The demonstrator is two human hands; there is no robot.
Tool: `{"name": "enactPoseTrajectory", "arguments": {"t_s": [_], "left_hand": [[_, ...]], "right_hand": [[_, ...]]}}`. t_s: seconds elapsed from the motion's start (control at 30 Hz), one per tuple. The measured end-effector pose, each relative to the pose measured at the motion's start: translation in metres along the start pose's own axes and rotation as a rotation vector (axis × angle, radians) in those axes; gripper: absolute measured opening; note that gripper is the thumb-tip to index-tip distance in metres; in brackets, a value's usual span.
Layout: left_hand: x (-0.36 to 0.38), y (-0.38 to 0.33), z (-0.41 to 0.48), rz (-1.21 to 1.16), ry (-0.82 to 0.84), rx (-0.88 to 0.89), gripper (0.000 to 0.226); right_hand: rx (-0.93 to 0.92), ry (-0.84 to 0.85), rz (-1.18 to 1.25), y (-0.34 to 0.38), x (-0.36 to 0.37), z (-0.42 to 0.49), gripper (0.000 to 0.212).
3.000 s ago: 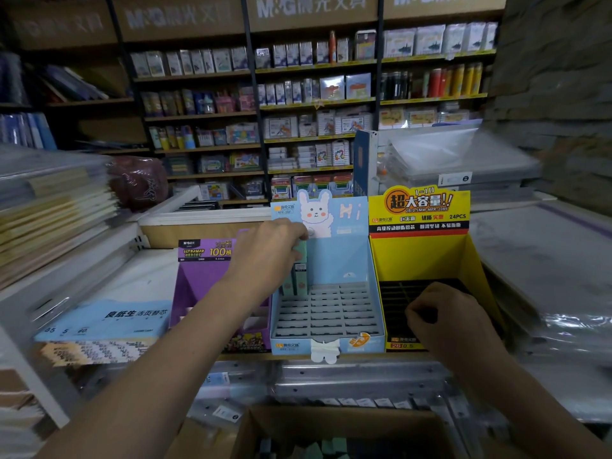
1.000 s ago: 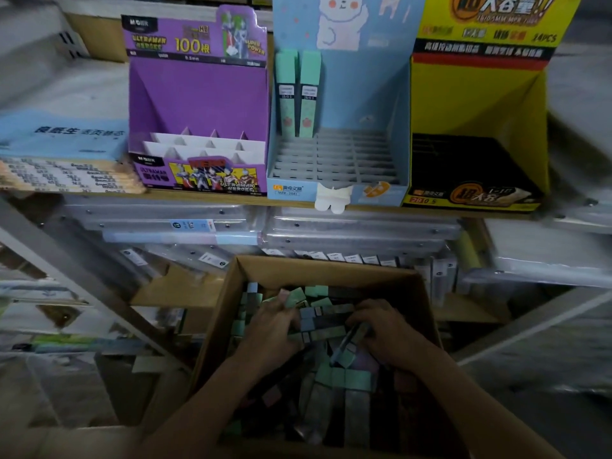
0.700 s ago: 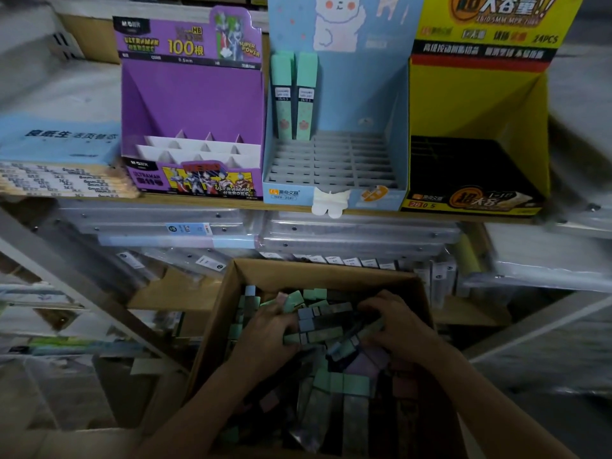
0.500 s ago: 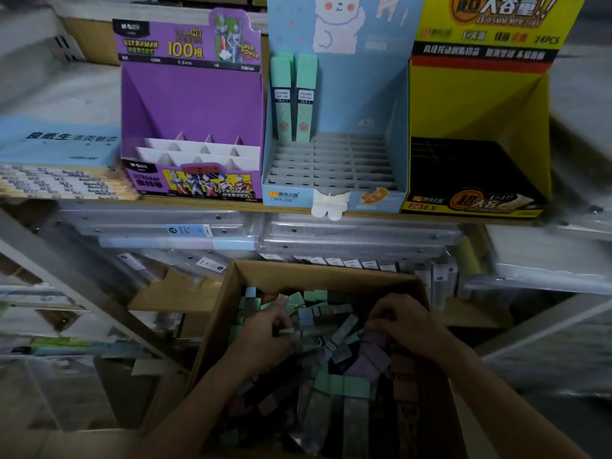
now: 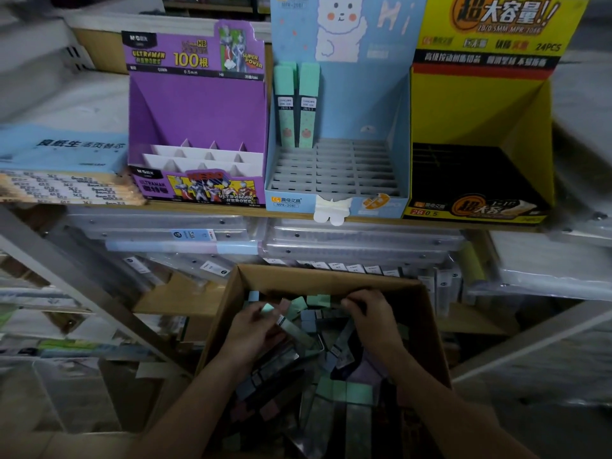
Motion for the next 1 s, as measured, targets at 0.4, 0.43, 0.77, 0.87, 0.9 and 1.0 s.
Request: {"name": "enactPoseTrajectory", "arguments": {"t_s": [0.4, 0.43, 0.77, 0.87, 0.9, 1.0], "left_hand": [[-0.009, 0.003, 0.006, 0.214, -0.112, 0.091, 0.02], [-0.009, 0.003, 0.007, 0.223, -0.126, 0.098, 0.02], [0.01, -0.005, 0.007, 0.357, -0.103, 0.2, 0.029], [0.013, -0.007, 0.004, 0.397, -0.11, 0.21, 0.027], [0.013, -0.007, 0.004, 0.391, -0.112, 0.205, 0.025], [0.015, -0.006, 0.005, 0.375, -0.124, 0.202, 0.014]], "right_hand": [[-0.179, 0.166, -0.532, -0.002, 0.028, 0.004, 0.046], [-0.185, 0.18, -0.542, -0.001, 0.029, 0.004, 0.048], [-0.229, 0.226, -0.585, 0.001, 0.027, 0.006, 0.049], [-0.217, 0.282, -0.533, 0.0, 0.025, 0.006, 0.05], [-0.217, 0.294, -0.485, 0.001, 0.023, 0.006, 0.047], [-0.225, 0.312, -0.363, 0.001, 0.021, 0.005, 0.035]]}}
Point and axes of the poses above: each hand's wrist, its own z-axis towards the middle knuckle, its own x-axis out of the palm, y = z × x, the point moved 7 cm from there along z, towards the middle knuckle, and after that the axes turned 10 degrees about -z, right-handed, at the moved point
